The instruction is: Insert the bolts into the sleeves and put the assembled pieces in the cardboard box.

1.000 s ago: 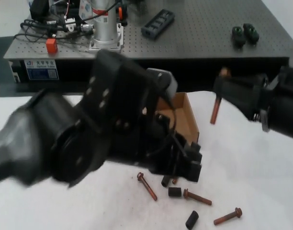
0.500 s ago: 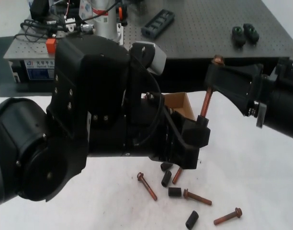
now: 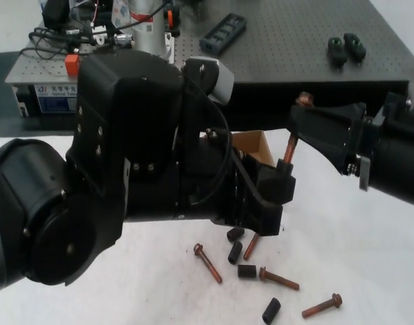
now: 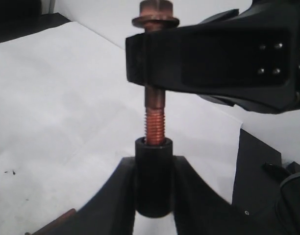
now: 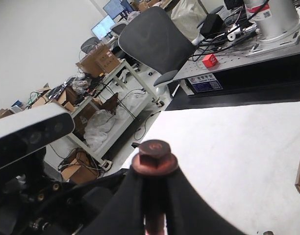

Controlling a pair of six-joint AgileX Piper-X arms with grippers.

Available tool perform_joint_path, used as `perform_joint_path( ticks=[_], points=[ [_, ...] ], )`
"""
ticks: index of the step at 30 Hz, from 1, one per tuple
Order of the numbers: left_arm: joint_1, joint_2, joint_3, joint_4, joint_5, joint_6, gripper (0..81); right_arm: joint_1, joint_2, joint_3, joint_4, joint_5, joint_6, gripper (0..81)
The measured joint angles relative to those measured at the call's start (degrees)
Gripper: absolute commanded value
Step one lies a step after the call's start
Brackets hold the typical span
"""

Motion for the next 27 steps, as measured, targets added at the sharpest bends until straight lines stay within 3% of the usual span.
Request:
perform_joint_path(
  ticks=[4,7,9,10,15,18,22,27],
  points=[
    [0.0,0.0,0.0,0.0,0.0,0.67,0.7,-0.02,0.0,0.0,0.01,0.09,-0.16,0.0],
    [0.0,0.0,0.0,0.0,0.0,1.48,0.7,-0.02,0.13,0.0,0.29,-0.98,-0.16,19.1],
    [0.0,0.0,0.0,0.0,0.0,2.05,0.7,-0.02,0.35,0.0,0.43,-1.88,-0.32,40.0],
    [0.0,0.0,0.0,0.0,-0.11,2.88,0.7,-0.02,0.67,0.0,0.44,-2.95,-0.44,46.3],
    [0.0,0.0,0.0,-1.02,-3.64,7.93,0.7,-0.02,1.83,0.0,0.9,-5.86,-0.54,42.9],
    [0.63,1.18,0.0,-4.14,-13.93,7.5,0.7,-0.34,1.78,0.0,0.87,-5.94,0.59,43.4],
    [3.02,5.4,-2.65,-6.08,-17.11,2.43,0.7,-3.79,-2.59,0.0,2.45,-4.49,1.53,43.5],
    [8.49,20.04,-15.14,-1.91,-18.74,-6.4,0.7,-9.69,-10.88,0.0,13.07,-1.73,-0.18,43.5]
  ],
)
